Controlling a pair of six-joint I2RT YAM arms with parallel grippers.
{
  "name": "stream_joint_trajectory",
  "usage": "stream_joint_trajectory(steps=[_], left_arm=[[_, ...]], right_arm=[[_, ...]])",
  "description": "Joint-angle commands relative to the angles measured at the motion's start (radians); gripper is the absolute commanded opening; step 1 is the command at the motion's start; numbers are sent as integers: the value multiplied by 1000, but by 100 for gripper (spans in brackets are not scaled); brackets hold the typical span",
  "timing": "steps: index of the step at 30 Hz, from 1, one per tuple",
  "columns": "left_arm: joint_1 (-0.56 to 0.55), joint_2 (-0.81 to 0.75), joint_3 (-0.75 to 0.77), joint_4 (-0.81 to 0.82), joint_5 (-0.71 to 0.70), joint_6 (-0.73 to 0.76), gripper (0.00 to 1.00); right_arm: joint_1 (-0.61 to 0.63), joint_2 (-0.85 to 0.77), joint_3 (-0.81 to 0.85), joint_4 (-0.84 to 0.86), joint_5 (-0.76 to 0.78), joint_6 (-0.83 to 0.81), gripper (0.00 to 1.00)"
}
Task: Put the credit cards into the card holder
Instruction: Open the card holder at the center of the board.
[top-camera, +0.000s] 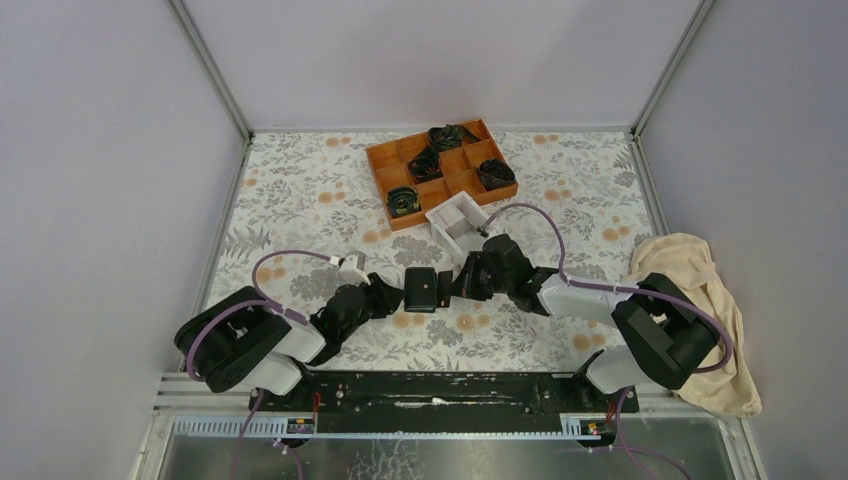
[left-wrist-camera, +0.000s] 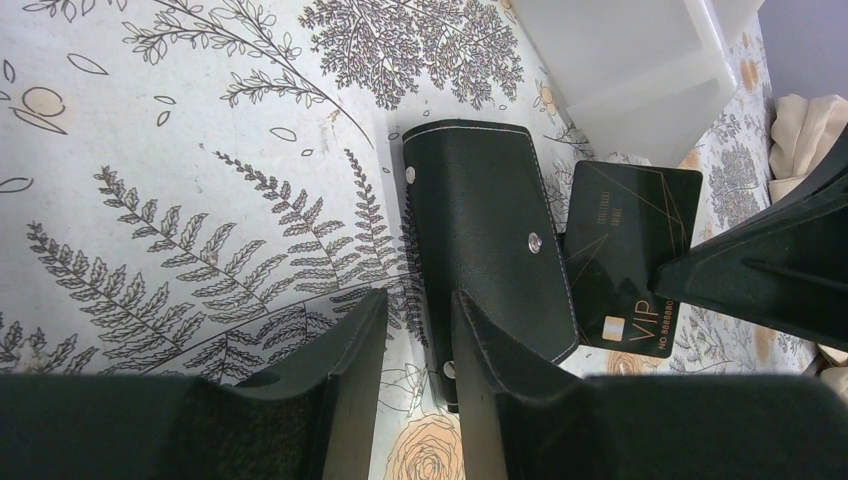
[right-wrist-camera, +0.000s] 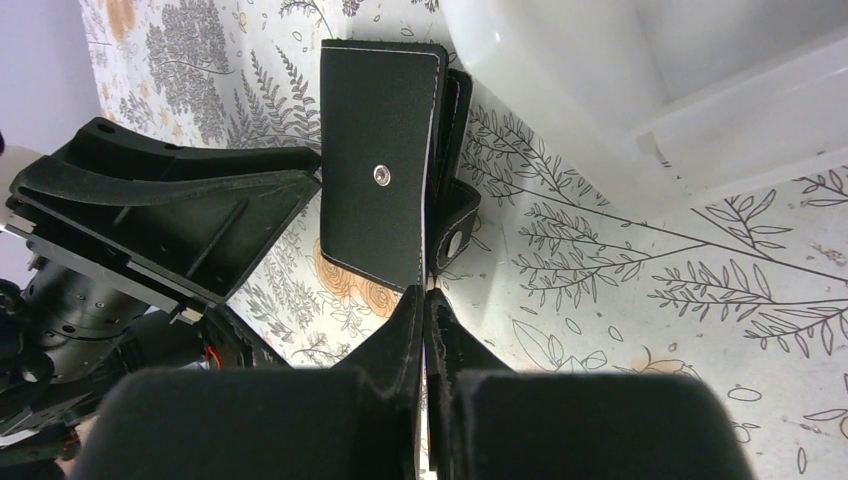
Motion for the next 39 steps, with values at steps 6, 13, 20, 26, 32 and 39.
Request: stream_joint_trajectory(steps=[6, 13, 20, 26, 32, 39], left_arm=[[7, 17, -22, 62, -3, 0, 36], [7, 11, -30, 61, -6, 0, 36], [7, 1, -35, 55, -8, -1, 36], [7, 1, -37, 52, -7, -3, 35], [7, 0, -33, 47, -7, -3, 35], [7, 11, -33, 53, -6, -3, 35]], right_arm=[[-14, -40, -28, 113, -37, 47, 0], [-15, -58, -48, 136, -37, 66, 0], [-15, -64, -55, 151, -39, 80, 0], [-15, -59, -65, 157, -37, 80, 0], [-15, -55, -72, 158, -31, 76, 0], [-15, -47, -87, 165, -24, 70, 0]])
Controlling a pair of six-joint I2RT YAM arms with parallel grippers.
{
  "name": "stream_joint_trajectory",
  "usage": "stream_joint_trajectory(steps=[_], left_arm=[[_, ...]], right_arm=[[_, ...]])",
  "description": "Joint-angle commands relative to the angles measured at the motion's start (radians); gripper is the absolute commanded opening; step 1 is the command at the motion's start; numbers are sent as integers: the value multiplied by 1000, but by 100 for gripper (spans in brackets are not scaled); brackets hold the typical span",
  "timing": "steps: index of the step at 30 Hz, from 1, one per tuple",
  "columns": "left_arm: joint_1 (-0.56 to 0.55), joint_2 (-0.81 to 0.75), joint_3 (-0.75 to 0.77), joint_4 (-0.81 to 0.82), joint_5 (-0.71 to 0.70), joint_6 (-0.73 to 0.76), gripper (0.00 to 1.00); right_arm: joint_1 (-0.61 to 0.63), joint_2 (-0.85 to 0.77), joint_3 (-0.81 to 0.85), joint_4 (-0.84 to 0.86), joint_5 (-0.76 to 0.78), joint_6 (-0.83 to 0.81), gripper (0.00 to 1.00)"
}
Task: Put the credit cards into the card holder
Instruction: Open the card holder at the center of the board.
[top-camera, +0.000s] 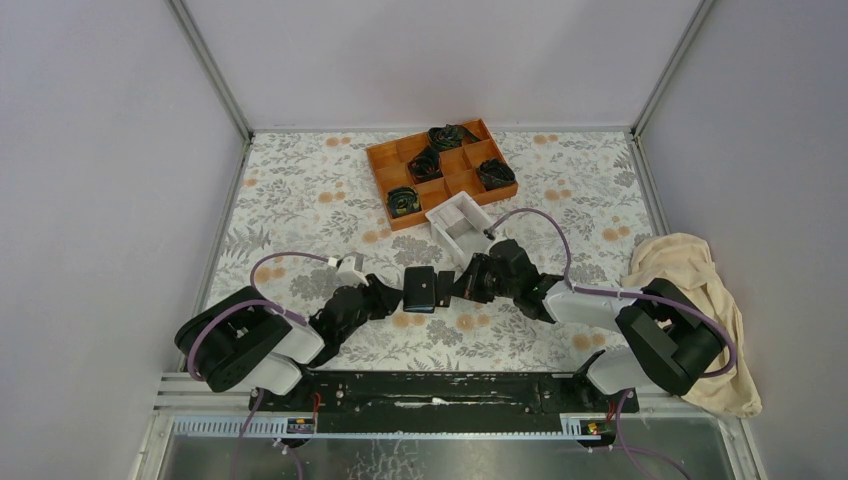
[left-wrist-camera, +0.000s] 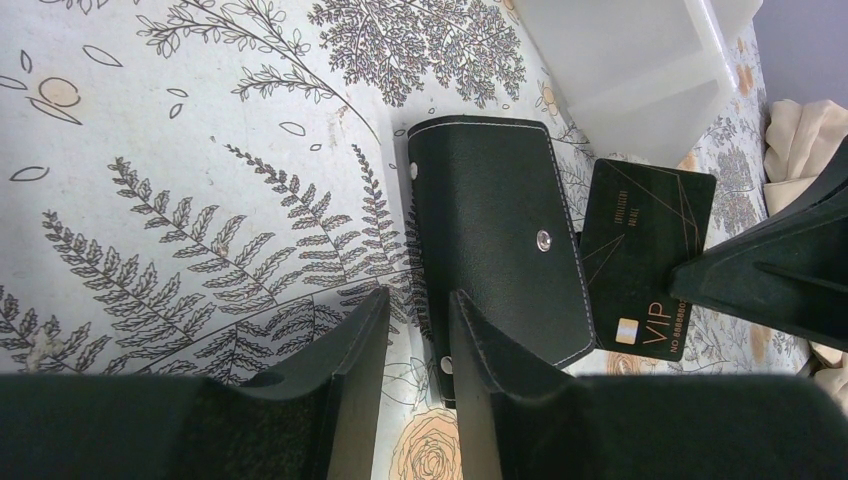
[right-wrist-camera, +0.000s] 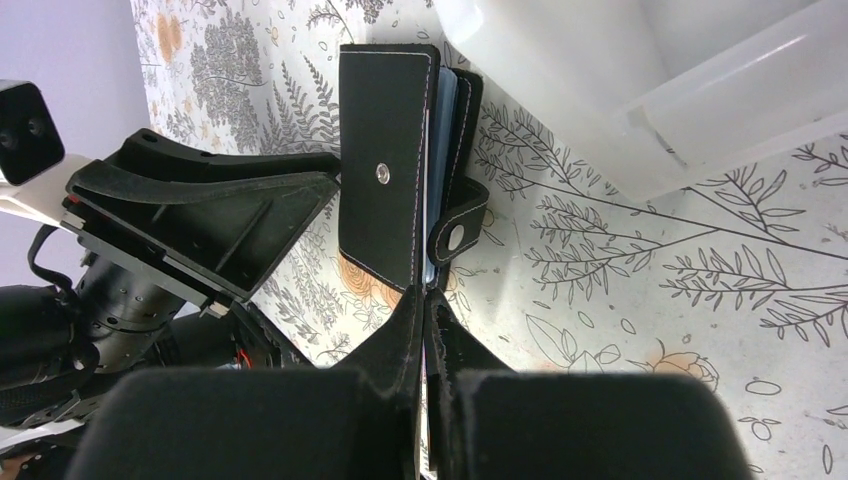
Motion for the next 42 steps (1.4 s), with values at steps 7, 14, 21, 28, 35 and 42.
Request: stream_joint_trajectory(steps=[7, 14, 21, 28, 35, 42], left_arm=[[3, 22, -11, 33, -4, 5, 35], [3, 35, -12, 44, -1, 3, 35], [3, 48, -16, 59, 3, 0, 35], [3, 59, -20, 71, 4, 0, 35], [3, 70, -26, 86, 5, -4, 34], [3, 64, -30, 86, 5, -5, 34]], right_arm=[[-6, -2, -23, 67, -10, 2, 0], [-6, 6, -30, 88, -16, 8, 0], [-6, 29, -44, 128, -25, 21, 0], [-6, 25, -49, 146, -29, 31, 0], [-7, 13, -58, 155, -29, 42, 0], [-6, -5, -66, 159, -30, 49, 0]])
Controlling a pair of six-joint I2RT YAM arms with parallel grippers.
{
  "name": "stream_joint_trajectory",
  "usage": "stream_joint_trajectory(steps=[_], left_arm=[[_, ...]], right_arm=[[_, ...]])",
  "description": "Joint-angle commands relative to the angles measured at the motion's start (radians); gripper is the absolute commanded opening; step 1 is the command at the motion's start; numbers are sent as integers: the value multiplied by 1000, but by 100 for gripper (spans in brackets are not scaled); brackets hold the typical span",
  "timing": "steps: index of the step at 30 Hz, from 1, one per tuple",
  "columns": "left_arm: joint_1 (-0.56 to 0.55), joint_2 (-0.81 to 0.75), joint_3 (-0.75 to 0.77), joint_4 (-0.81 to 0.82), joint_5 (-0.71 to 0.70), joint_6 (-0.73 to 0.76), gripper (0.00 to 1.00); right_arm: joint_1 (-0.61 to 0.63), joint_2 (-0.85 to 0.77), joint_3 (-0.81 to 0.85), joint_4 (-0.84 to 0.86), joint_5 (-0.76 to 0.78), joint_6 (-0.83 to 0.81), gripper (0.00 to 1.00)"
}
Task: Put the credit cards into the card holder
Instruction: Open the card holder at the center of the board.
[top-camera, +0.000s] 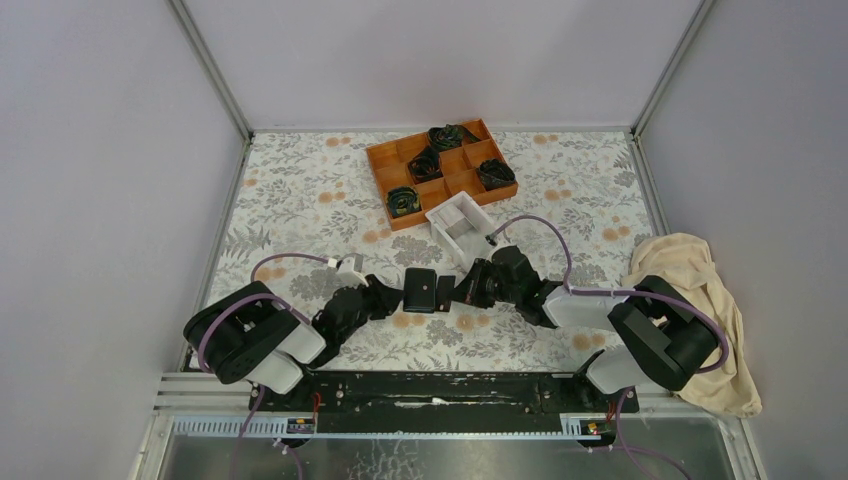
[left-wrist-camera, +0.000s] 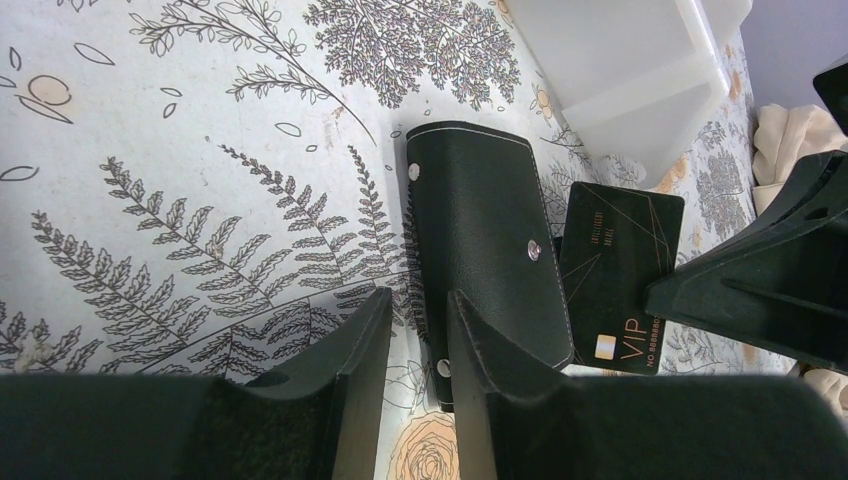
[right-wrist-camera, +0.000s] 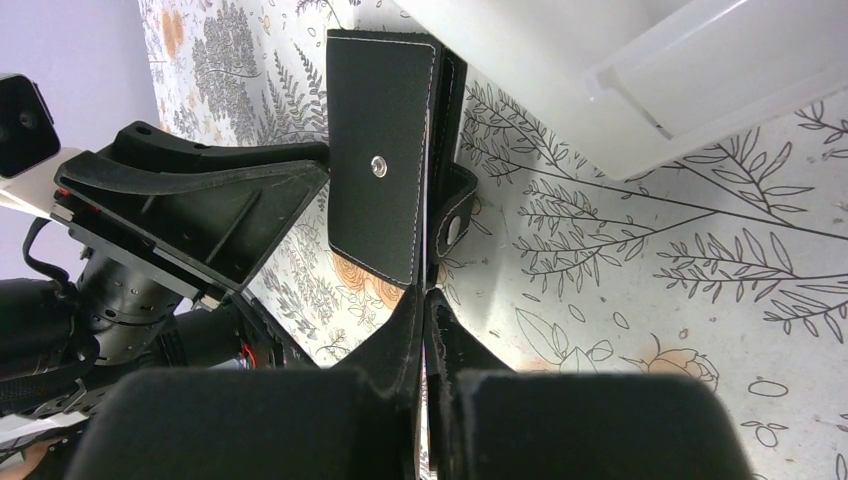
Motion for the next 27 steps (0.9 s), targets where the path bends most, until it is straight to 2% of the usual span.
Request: stream_joint_trajectory(steps=[1, 27], left_arm=[[4, 10, -20, 7, 4, 6, 34], [3, -9, -18, -15, 7, 3, 34]], right_arm=[[-6, -35, -1, 50, -12, 12, 0], [-7, -15, -13, 104, -15, 37, 0]])
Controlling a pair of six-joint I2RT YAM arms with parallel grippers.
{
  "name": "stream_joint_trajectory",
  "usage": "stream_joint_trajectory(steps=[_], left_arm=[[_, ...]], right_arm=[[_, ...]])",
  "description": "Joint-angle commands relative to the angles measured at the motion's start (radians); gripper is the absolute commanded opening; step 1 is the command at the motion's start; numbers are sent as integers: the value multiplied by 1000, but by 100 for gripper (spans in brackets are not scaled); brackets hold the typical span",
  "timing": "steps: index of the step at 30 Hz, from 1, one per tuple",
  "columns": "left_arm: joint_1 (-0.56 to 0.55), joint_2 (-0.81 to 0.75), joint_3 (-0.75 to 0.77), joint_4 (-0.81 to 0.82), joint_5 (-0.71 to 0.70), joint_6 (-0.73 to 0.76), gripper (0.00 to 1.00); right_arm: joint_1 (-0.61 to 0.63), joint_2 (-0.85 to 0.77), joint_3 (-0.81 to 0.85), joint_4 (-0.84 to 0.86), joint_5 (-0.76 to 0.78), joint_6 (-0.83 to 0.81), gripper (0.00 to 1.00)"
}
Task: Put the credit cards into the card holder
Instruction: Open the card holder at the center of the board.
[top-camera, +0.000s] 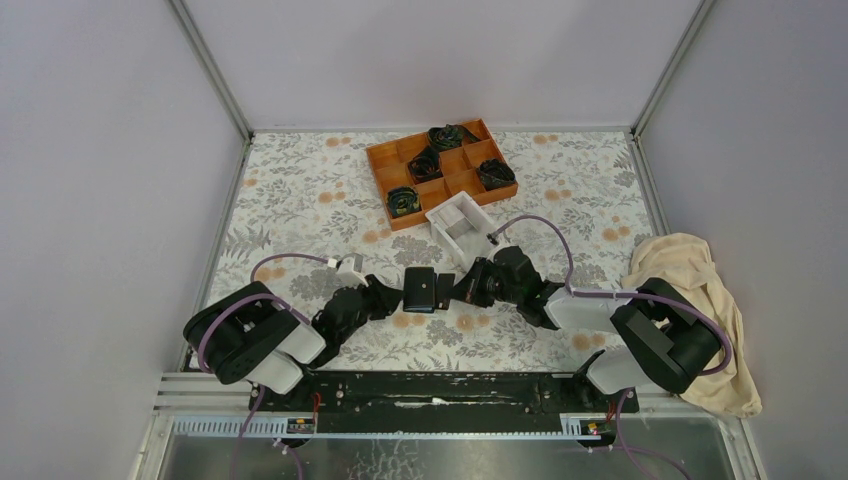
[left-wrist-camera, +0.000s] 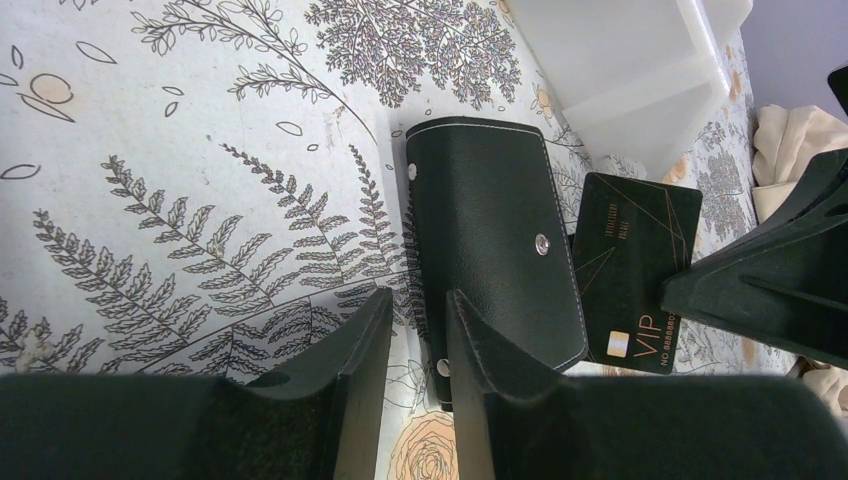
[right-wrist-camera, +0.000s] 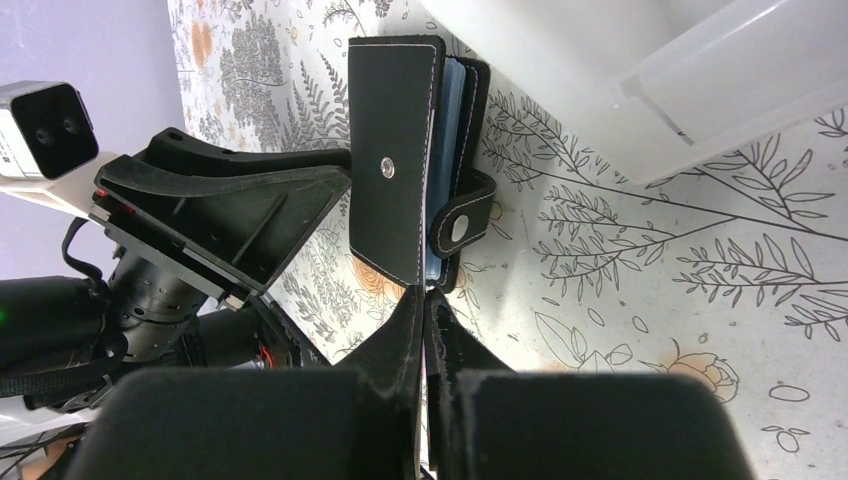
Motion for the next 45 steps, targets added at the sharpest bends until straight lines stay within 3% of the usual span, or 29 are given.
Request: stream_joint_trajectory(steps=[1, 27, 45], left_arm=[[3, -8, -16, -17, 6, 7, 34], [2, -21, -28, -29, 24, 1, 32], [3, 18, -8, 4, 89, 21, 25]], right_arm=[[-7, 4, -1, 75, -14, 13, 0], [-2, 130, -15, 268, -65, 71, 0], [41, 131, 80, 173, -48, 22, 0]])
